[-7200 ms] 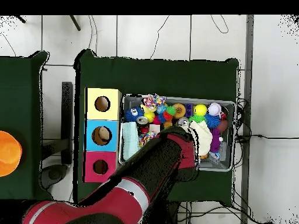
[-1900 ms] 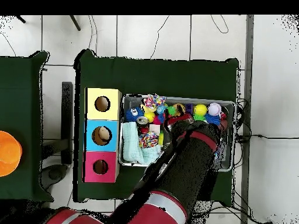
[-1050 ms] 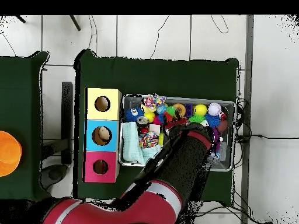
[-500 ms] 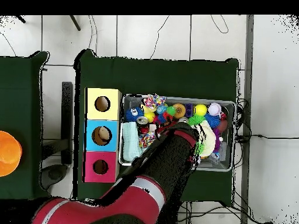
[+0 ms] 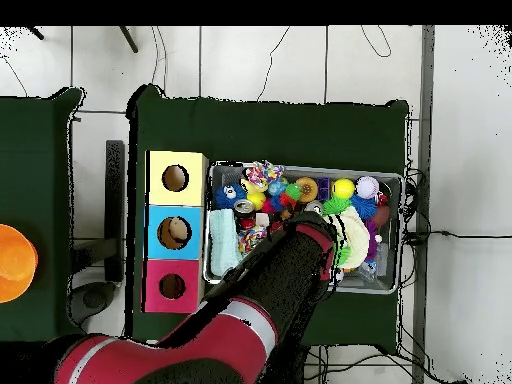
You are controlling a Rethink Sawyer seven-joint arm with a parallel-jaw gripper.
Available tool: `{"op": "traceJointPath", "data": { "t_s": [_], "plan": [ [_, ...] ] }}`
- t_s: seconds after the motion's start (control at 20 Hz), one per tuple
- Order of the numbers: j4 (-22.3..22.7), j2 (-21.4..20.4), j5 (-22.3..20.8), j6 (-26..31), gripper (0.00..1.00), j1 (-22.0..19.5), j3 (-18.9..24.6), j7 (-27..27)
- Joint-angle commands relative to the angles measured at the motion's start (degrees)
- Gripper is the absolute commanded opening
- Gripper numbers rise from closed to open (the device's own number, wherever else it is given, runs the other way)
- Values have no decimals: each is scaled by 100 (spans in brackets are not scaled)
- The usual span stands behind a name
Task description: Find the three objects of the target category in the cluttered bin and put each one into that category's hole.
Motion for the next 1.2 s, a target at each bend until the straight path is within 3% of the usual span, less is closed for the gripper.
{"op": "traceJointPath", "data": {
  "t_s": [0.05, 0.25, 0.4, 0.65, 0.8, 1.0, 1.2],
  "plan": [
    [-133, 246, 126, 621, 100, -111, 285, -1032],
    [-179, 174, -480, 700, 100, -15, 18, -225],
    [-240, 165, -590, 676, 100, -68, -43, -192],
    [-226, 213, 31, 671, 100, -320, 204, -971],
    [-204, 187, 150, 601, 100, -370, 241, -1144],
    [-117, 44, 432, 102, 100, -579, 464, -1395],
    [-85, 31, 469, -150, 100, -619, 568, -1309]
  ]
}}
